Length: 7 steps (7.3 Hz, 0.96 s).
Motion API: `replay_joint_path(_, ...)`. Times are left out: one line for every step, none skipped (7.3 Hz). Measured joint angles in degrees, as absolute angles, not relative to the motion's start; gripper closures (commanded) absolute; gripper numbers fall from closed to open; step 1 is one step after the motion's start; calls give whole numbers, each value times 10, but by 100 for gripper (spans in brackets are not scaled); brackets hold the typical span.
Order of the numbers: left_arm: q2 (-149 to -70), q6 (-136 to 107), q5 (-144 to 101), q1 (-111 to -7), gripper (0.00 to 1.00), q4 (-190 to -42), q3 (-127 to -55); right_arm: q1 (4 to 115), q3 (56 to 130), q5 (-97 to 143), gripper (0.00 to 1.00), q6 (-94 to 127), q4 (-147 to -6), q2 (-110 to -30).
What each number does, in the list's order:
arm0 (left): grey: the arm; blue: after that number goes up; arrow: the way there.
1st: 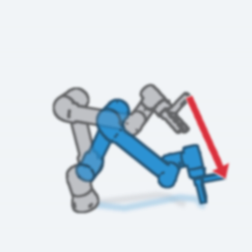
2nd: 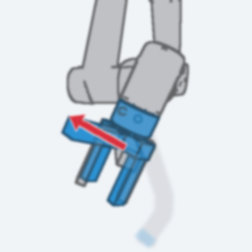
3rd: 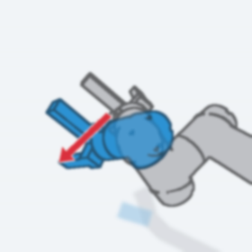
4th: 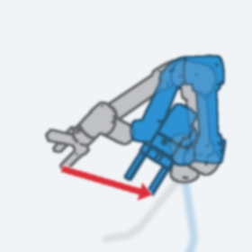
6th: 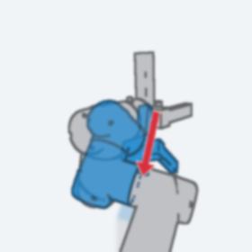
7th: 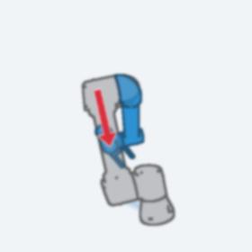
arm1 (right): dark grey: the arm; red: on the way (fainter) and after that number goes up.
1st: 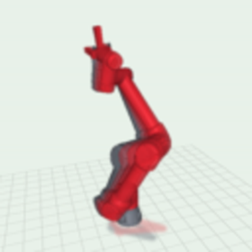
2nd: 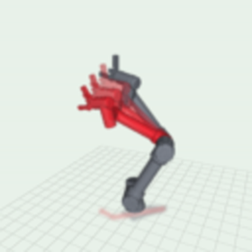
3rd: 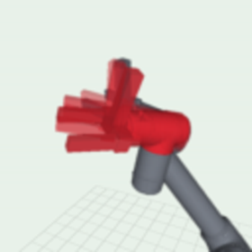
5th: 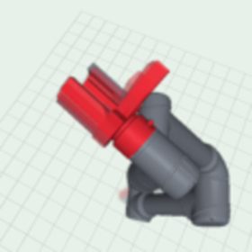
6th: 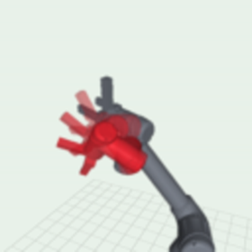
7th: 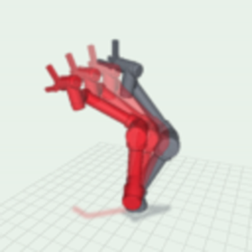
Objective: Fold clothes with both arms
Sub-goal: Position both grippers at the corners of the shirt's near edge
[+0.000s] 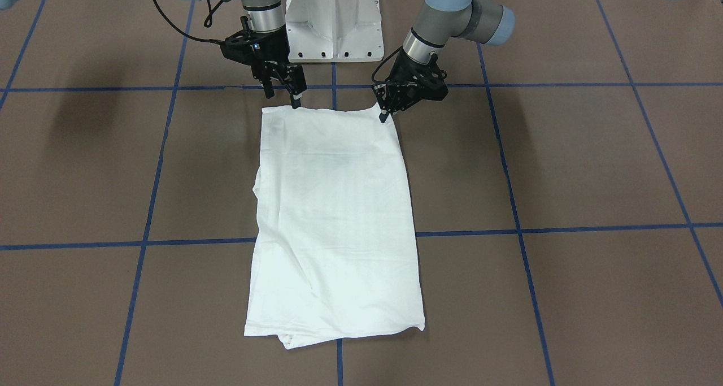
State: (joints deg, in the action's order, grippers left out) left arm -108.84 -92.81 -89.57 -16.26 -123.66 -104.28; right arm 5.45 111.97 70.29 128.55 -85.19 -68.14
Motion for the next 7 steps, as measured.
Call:
replay_joint_path(-1089, -928, -896, -162, 100, -1237, -1043, 51, 1109, 704, 25, 1303, -863, -669)
replay_joint_path(-1089, -928, -896, -162, 100, -1237, -1043, 53, 1103, 704, 25, 1321, -867, -664)
replay_joint_path(-1089, -928, -896, -162, 100, -1237, -1044, 57, 1101, 707, 26, 1339, -870, -661)
replay_joint_path(-1089, -928, -896, -162, 100, -1237, -1045, 60, 1097, 710, 26, 1348, -875, -660)
replay_joint_path(-1089, -928, -896, -163, 100, -1237, -1046, 62, 1092, 712, 26, 1353, -881, -658)
replay_joint_path(-1089, -928, -896, -163, 100, -1237, -1047, 62, 1088, 713, 26, 1354, -884, -656)
replay_joint_path(-1090, -928, -896, -163, 100, -1237, -1048, 63, 1086, 714, 26, 1355, -885, -655)
